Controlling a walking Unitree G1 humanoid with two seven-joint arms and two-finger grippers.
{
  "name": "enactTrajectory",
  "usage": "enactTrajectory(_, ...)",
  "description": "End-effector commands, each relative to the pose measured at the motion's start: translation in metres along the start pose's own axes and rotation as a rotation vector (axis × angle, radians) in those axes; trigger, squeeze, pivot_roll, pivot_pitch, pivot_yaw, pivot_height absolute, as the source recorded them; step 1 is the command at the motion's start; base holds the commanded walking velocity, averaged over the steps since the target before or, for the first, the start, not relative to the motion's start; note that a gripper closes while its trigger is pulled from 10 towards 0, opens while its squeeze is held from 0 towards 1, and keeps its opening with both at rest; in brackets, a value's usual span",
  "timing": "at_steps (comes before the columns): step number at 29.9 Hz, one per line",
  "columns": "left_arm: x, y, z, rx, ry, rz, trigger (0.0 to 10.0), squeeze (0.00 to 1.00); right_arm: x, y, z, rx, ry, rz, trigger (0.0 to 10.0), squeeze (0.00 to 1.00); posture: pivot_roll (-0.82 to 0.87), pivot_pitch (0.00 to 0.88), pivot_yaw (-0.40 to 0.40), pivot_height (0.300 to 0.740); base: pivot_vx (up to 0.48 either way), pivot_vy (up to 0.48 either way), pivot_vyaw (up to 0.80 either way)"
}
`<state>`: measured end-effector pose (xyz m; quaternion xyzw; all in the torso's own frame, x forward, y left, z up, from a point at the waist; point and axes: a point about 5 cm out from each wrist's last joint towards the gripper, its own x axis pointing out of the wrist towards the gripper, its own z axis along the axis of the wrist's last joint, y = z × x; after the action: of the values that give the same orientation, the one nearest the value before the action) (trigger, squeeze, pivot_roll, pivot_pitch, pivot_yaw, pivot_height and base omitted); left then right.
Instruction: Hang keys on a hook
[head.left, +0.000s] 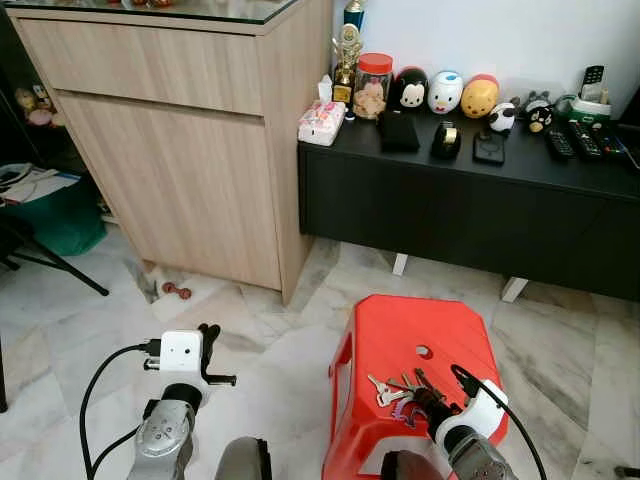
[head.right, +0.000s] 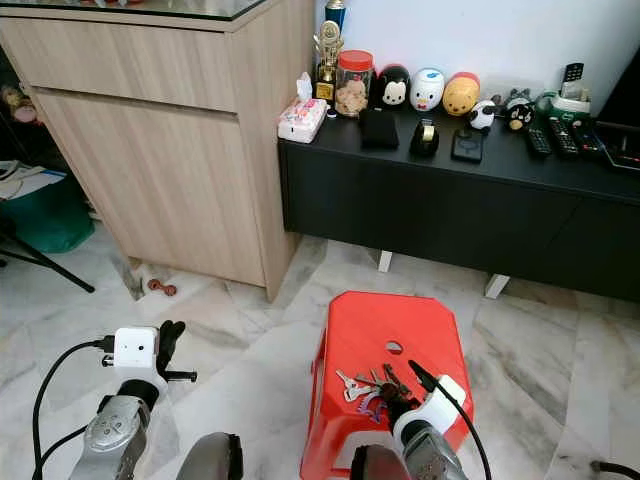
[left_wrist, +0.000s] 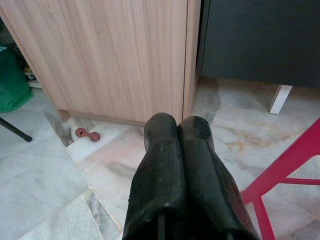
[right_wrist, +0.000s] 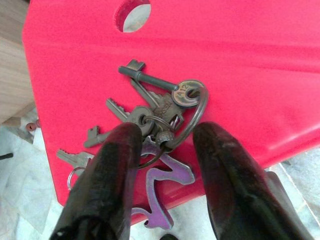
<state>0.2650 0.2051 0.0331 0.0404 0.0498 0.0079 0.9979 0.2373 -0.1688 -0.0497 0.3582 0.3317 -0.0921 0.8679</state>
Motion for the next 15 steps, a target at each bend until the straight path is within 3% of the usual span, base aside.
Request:
enactTrajectory(1, -0.0019, 0.0009, -0.0025, 0.028, 0.016, -0.007, 10.0, 0.0, 0.0013, 0.0018, 0.0044, -0.005, -0.01, 0.007, 0.0, 0.0, 0.16, 0.042, -0.047, 0.613, 0.0, 0.0, 0.0)
enactTrajectory(15, -0.0024, 0.0006, -0.003, 0.033, 0.016, -0.012, 10.0, 0.0, 0.0021, 0.0029, 0.0045, -0.011, -0.012, 0.014, 0.0, 0.0, 0.16, 0.042, -0.047, 0.613, 0.0, 0.0, 0.0)
